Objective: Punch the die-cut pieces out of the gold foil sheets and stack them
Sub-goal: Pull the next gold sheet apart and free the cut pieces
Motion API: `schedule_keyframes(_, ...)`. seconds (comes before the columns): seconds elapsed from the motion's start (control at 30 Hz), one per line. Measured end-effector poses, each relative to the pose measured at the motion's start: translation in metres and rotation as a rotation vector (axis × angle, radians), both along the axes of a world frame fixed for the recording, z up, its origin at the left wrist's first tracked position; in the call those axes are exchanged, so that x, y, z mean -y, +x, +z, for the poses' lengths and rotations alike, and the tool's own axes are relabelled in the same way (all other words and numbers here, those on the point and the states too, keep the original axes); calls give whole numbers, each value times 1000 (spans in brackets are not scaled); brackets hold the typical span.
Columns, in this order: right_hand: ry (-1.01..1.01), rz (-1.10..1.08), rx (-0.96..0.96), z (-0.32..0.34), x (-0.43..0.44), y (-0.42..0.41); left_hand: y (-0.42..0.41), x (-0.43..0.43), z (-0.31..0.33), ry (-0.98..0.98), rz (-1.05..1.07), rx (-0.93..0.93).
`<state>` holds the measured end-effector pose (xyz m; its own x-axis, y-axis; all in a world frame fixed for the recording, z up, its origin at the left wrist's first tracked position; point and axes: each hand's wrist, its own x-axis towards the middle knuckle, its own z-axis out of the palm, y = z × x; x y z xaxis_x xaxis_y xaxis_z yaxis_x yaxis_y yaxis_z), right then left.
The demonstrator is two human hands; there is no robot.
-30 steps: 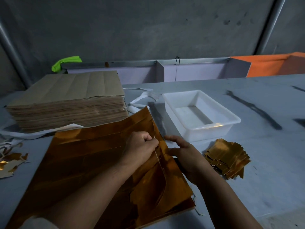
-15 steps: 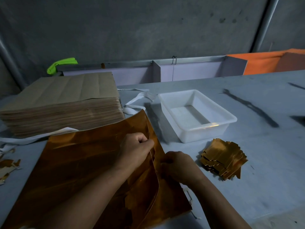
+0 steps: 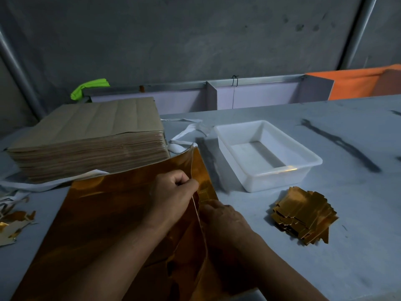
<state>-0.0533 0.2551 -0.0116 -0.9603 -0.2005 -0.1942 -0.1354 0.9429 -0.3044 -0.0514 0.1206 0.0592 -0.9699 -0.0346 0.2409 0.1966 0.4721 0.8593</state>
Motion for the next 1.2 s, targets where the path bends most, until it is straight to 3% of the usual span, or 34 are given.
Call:
schedule_keyframes(0.3,-28,-29,-45,-16,-3,-3,-5,15,19,139,94,43)
schedule_keyframes(0.6,-205,-119,-280,-8,-34,9,-4,-28,-16,-6,-58,171)
schedule_keyframes(0.73,-208,-327,-414,2,-68,14,-8,-56,-28,-20,-114,228)
schedule_keyframes(0.93,-211,-636,-438,18,-124,24,-18,-119,-38,-116,-219,352)
schedule_keyframes(1.07,-241,-858,-329,20,-159,38,-29,-162,-36,-279,-271,400)
schedule_keyframes(1.2,-234,-944,-238,12,-180,48,-35,-196,-38,-350,-268,476)
